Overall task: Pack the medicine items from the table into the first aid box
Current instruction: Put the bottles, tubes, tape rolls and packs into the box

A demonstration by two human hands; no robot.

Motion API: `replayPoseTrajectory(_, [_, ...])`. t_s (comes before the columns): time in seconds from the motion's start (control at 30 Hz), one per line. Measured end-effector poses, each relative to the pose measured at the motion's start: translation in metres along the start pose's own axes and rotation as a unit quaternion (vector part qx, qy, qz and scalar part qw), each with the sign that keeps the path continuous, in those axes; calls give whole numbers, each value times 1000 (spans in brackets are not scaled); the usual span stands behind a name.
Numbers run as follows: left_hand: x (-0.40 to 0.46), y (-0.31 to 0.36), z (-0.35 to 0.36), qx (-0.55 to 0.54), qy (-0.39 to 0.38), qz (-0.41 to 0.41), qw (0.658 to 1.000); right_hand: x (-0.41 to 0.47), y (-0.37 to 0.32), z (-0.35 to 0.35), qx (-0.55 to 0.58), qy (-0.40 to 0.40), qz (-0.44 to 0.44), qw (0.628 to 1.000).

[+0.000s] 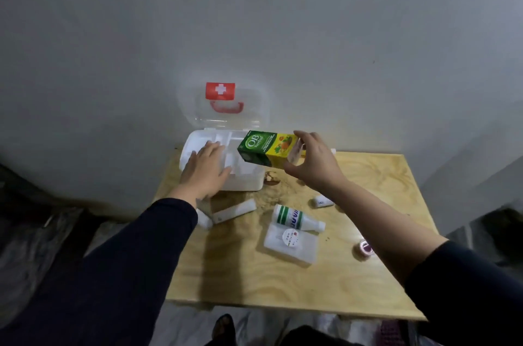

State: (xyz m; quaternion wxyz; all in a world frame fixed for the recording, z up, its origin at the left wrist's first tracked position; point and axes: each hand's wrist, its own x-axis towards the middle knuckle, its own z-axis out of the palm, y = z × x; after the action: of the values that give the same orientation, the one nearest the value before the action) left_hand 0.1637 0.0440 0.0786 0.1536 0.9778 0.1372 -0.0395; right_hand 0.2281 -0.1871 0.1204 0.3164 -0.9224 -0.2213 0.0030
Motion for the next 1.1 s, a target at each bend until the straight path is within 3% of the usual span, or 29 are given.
replayPoseTrajectory(0.17, [12, -35, -8, 17, -10, -14, 1000, 34, -32, 30, -61, -21, -10, 998])
replayPoseTrajectory(0.33, [34, -54, -7, 46, -46, 24, 998, 61, -45, 56, -107, -58, 17, 992])
replayPoseTrajectory(0.87, [26, -73, -1, 111, -69, 57, 990, 85, -56, 132, -108, -156, 75, 979])
replayPoseTrajectory(1.1, [22, -73, 0, 116, -86, 44, 989, 81, -55, 162, -62, -150, 160, 974])
